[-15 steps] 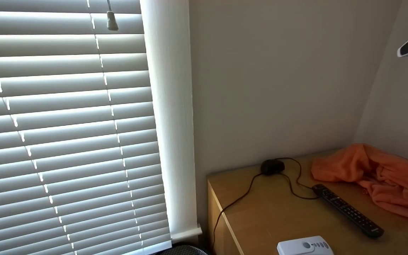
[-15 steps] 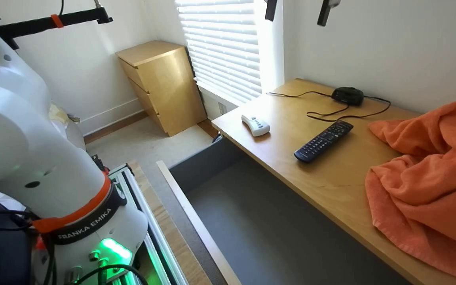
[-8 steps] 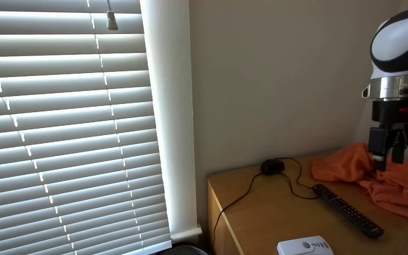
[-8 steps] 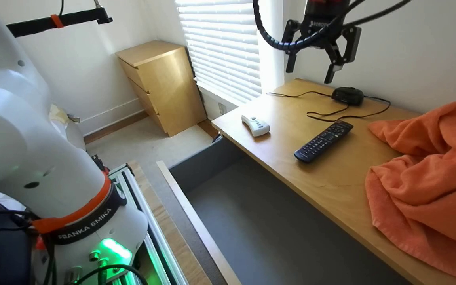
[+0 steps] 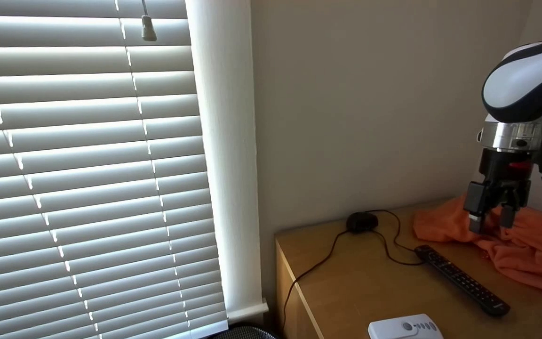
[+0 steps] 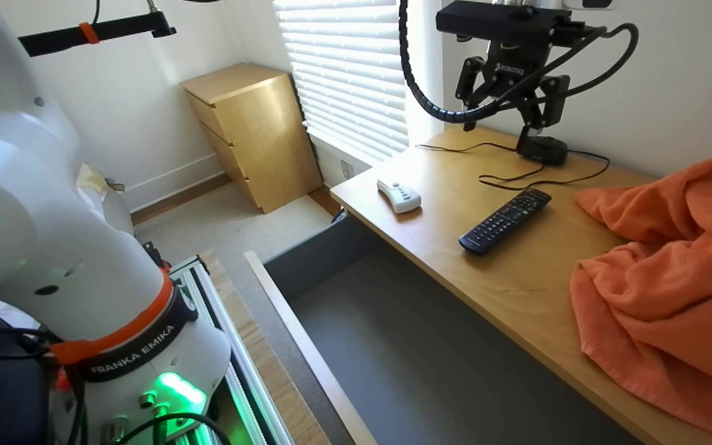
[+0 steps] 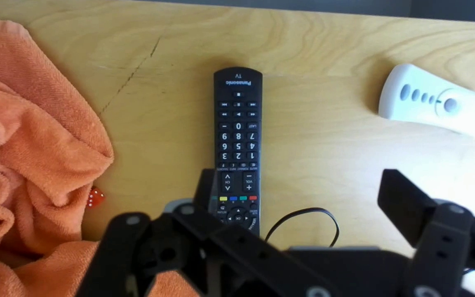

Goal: Put the remote in a horizontal position

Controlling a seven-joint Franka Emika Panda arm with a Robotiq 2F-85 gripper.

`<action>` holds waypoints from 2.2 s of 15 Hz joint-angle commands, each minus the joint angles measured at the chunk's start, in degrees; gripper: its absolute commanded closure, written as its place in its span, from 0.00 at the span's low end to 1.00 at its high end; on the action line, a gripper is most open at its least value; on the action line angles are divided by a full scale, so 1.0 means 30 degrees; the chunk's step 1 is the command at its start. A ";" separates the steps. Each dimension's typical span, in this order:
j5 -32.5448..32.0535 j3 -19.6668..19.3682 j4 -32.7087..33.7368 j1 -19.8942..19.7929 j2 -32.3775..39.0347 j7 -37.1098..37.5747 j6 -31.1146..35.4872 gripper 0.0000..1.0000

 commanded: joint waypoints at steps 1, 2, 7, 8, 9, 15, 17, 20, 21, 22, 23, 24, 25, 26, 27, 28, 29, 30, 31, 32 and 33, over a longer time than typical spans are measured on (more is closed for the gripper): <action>-0.0083 0.0394 0.0052 -0.0371 -0.0011 0.0063 -0.0032 0.00; -0.0083 0.0402 0.0055 -0.0369 -0.0012 0.0063 -0.0033 0.00; 0.0907 0.0518 0.0360 -0.0528 0.1410 0.0875 0.1494 0.00; 0.1362 0.0576 0.0301 -0.0600 0.1677 0.1168 0.2320 0.00; 0.1570 0.0606 0.0231 -0.0653 0.2001 0.1400 0.3150 0.00; 0.1710 0.0805 0.0009 -0.1040 0.3886 0.1891 0.6131 0.00; 0.1108 0.0722 0.0118 -0.1065 0.4534 0.1841 0.6597 0.00; 0.0987 0.0774 0.0262 -0.1220 0.5382 0.2053 0.7047 0.00; 0.1093 0.0891 0.0322 -0.1335 0.5611 0.1886 0.6998 0.00; 0.1170 0.0880 0.0206 -0.1300 0.5724 0.2147 0.7740 0.00; 0.0974 0.0925 0.0088 -0.1346 0.5273 0.1884 0.7045 0.00; 0.0964 0.0943 0.0087 -0.1366 0.5447 0.1971 0.7366 0.00; 0.0957 0.0956 0.0089 -0.1369 0.5552 0.2010 0.7529 0.00; 0.0955 0.0962 0.0093 -0.1369 0.5589 0.2028 0.7578 0.00; 0.0360 0.0797 0.0237 -0.1217 0.5844 0.1863 0.7375 0.00; 0.0033 0.0801 0.0204 -0.1184 0.5993 0.1683 0.7430 0.00; -0.0298 0.0821 0.0117 -0.1122 0.6180 0.1651 0.7628 0.00; -0.0662 0.0820 0.0087 -0.1068 0.6294 0.1684 0.7672 0.00; -0.0866 0.0871 0.0100 -0.1077 0.6421 0.1719 0.7654 0.00; -0.0952 0.1001 0.0163 -0.1173 0.6575 0.1571 0.7692 0.00; -0.0894 0.1076 0.0206 -0.1197 0.6694 0.1789 0.7786 0.00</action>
